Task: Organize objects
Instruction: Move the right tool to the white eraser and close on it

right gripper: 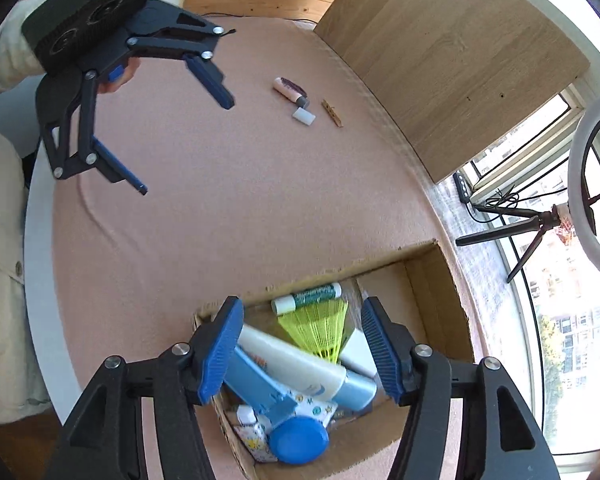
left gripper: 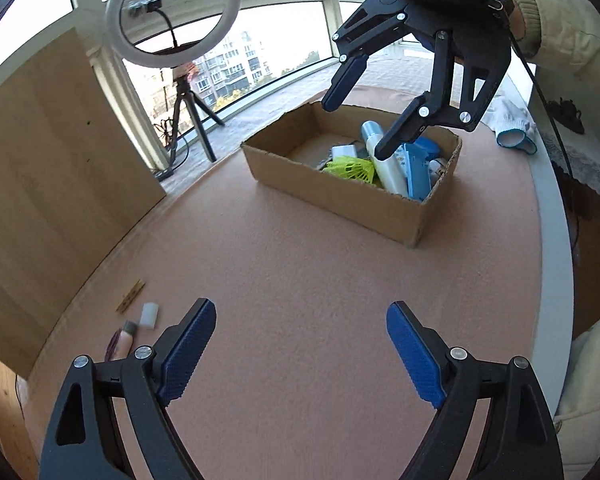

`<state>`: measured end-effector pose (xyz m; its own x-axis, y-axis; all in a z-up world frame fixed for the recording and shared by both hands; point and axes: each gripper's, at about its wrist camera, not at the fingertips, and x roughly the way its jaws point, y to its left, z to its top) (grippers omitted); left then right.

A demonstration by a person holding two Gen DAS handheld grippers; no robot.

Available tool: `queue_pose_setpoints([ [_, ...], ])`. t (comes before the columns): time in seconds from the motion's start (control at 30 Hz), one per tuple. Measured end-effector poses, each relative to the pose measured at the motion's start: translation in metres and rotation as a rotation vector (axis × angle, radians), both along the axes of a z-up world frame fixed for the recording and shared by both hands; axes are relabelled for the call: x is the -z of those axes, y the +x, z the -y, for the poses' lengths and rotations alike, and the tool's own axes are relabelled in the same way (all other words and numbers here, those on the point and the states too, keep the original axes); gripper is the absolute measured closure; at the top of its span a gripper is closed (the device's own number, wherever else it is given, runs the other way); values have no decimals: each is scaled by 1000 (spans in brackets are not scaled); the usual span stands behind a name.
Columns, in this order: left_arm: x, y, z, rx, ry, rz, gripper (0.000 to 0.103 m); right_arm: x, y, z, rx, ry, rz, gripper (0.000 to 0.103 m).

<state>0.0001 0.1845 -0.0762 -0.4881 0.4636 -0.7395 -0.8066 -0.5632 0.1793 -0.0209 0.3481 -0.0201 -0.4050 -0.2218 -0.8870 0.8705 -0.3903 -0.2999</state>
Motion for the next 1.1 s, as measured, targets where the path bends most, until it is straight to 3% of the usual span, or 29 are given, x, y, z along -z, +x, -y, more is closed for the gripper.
queue_pose_setpoints([
  [0.33,14,28,129,-245,38,22,8,35,-59,139,125,-102,58,46],
  [0.67,35,56,180,-399,58,68,8,102,-144,203,349,-199,124,46],
  [0.7,36,58,182,-403,57,70,8,106,-150,204,374,-202,131,55],
  [0.73,37,60,184,-407,59,71,8,109,-155,205,394,-204,135,78],
  [0.8,39,63,186,-410,62,77,8,111,-163,204,421,-236,158,86],
  [0.87,39,67,185,-415,62,78,8,110,-165,206,417,-235,162,101],
  [1.1,39,68,184,-415,62,82,8,109,-177,204,431,-245,158,101],
])
